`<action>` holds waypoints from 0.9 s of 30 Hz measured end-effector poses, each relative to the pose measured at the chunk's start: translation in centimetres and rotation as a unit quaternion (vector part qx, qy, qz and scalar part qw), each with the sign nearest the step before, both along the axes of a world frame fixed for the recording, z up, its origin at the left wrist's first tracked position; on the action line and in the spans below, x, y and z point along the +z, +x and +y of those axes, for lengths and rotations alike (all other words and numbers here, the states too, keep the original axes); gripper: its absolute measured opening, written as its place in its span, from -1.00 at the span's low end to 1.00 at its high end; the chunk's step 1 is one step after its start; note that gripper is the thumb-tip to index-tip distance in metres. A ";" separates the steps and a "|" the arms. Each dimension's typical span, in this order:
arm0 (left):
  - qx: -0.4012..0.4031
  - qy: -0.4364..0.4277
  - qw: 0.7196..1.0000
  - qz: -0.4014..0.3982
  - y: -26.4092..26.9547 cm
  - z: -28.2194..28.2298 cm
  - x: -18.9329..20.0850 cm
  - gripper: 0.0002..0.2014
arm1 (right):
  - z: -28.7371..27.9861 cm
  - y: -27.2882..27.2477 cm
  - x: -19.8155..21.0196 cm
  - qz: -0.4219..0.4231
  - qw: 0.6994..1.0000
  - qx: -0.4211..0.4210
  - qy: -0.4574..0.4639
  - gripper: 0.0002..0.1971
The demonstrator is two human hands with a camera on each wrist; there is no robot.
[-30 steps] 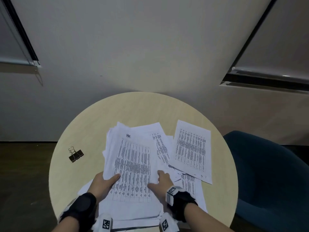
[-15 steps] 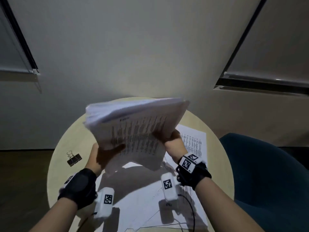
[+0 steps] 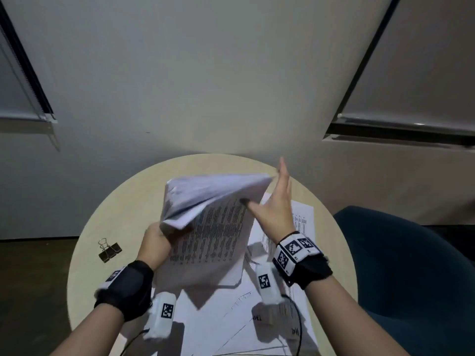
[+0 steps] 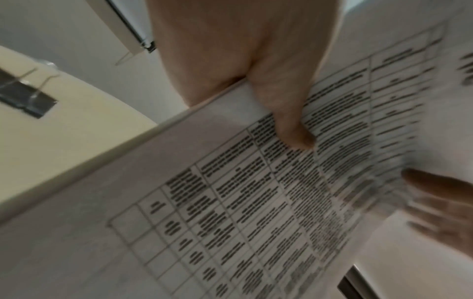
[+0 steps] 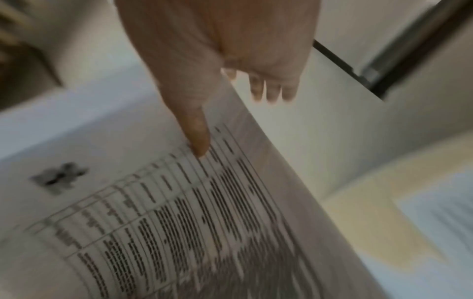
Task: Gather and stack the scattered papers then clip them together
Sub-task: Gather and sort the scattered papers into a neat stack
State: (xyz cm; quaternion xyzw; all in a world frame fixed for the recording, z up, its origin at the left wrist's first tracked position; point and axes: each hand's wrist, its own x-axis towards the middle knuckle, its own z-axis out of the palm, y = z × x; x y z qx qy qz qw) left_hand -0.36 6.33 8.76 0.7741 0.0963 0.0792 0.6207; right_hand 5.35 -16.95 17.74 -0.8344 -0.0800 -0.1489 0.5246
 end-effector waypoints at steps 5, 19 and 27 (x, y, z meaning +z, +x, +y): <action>-0.049 0.156 0.983 -0.079 0.8 -0.1 2.7 -0.86 | -1.0 0.3 3.5 -0.135 0.943 0.071 -0.295 -0.41; 0.134 -0.139 0.976 0.097 -1.7 4.2 1.0 0.06 | -4.3 -2.6 -0.7 0.204 0.949 0.099 0.217 -0.69; 0.079 -0.118 0.989 0.050 -2.2 4.2 -0.1 -0.48 | -6.4 -3.7 -5.4 0.218 0.939 0.074 0.257 -0.79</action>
